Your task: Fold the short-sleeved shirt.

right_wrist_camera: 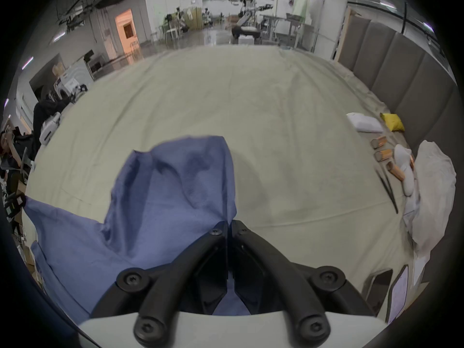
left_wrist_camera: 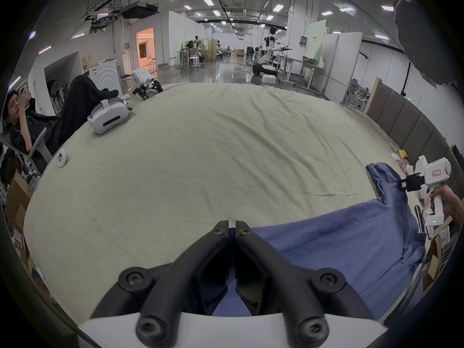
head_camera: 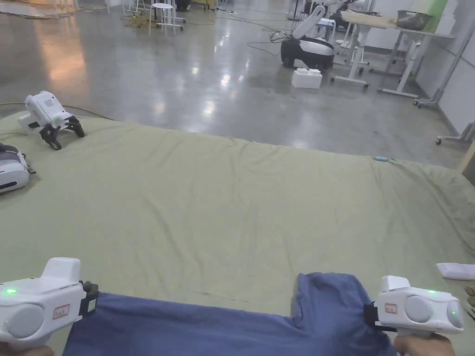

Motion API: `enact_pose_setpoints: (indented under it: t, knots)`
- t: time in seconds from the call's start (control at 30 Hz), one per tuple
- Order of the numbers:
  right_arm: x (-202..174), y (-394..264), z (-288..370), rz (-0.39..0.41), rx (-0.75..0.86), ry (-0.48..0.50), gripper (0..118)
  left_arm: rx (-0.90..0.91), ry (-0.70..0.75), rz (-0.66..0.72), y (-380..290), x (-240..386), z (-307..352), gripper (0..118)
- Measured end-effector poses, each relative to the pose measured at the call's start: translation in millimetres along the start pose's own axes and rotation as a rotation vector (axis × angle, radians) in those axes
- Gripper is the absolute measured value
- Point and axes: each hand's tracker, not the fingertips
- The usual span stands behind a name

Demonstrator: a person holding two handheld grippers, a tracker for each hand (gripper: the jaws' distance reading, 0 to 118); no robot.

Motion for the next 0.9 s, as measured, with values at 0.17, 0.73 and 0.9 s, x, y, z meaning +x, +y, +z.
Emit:
enact_pose_setpoints:
  t: [0.17,0.73,0.9]
  knots:
    - [9.6,-11.4,63.1,-0.01,0.093,0.034,0,0.05,-0.033,0.031,4.0,-13.9,26.8,0]
    - [3.2,-181.9,198.0,0.069,0.055,-0.021,0,0.02,-0.071,-0.012,-110.6,-32.2,120.5,0]
    - [-1.8,-226.8,171.3,0.075,-0.041,-0.042,0,-0.099,-0.033,-0.04,-156.0,-28.0,103.2,0]
